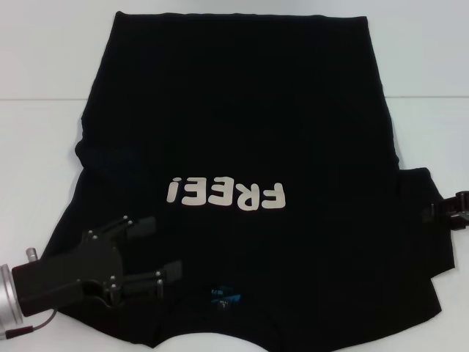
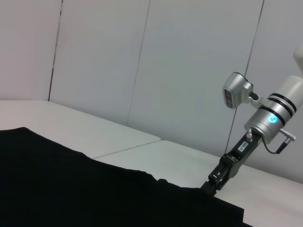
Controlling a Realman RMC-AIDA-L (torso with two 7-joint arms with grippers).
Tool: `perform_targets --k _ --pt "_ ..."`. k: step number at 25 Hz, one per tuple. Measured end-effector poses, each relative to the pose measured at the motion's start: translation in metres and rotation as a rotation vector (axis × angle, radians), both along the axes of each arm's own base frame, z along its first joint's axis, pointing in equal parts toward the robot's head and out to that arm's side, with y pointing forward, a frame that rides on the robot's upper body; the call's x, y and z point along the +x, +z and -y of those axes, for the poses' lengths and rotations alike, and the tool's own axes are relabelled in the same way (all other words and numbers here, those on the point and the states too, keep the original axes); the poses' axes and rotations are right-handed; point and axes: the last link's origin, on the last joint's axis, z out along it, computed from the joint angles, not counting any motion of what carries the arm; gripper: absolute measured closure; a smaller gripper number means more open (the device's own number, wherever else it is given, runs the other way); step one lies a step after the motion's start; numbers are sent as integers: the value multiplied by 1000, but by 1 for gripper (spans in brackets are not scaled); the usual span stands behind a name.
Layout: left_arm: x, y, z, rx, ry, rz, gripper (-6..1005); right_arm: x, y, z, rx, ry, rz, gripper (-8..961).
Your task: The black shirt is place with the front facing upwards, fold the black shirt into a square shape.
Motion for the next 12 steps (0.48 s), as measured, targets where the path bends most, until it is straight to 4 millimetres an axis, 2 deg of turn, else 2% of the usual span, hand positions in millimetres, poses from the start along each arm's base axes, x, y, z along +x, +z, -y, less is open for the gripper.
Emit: perform_targets --k 12 --pt "0 0 0 0 2 0 54 -2 -3 0 -12 13 11 249"
